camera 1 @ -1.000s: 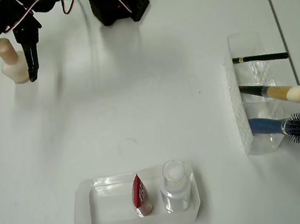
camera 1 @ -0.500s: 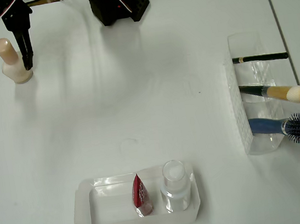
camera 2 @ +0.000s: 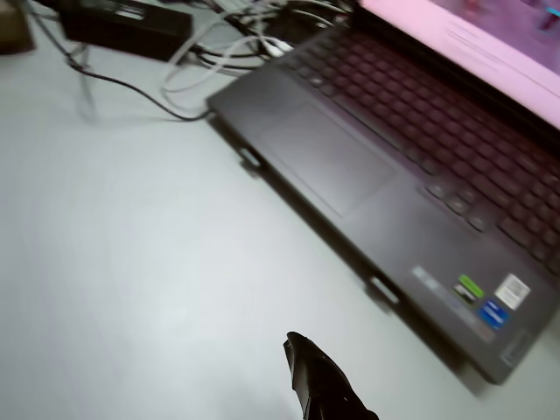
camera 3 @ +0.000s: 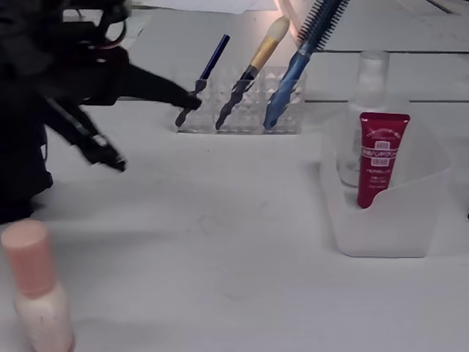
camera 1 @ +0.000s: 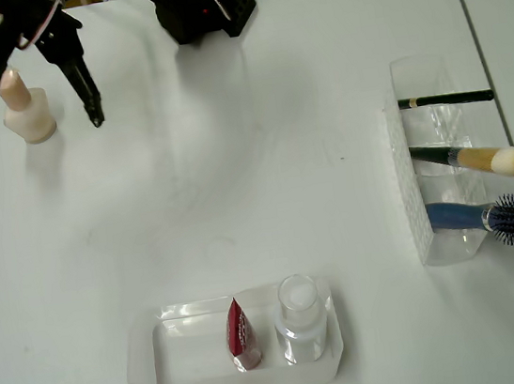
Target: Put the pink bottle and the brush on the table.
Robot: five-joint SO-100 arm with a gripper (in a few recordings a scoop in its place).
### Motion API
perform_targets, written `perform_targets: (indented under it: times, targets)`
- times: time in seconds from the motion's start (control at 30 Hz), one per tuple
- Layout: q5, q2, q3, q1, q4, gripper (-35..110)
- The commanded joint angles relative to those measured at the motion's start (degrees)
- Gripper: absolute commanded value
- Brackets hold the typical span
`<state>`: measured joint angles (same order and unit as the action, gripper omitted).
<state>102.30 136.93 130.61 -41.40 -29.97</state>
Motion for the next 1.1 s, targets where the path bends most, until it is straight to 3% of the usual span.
perform_targets:
  times: [0.0,0.23,0.77,1.07]
  targets:
    - [-0.79,2.81,-2.37,4.22,-0.62,66]
    - [-4.31,5.01,-2.37,17.23,-2.64,52]
    - [-6.68,-1.41,-1.49,48.78,7.03,55]
    - [-6.68,-11.69,-4.04,60.12,14.24,53]
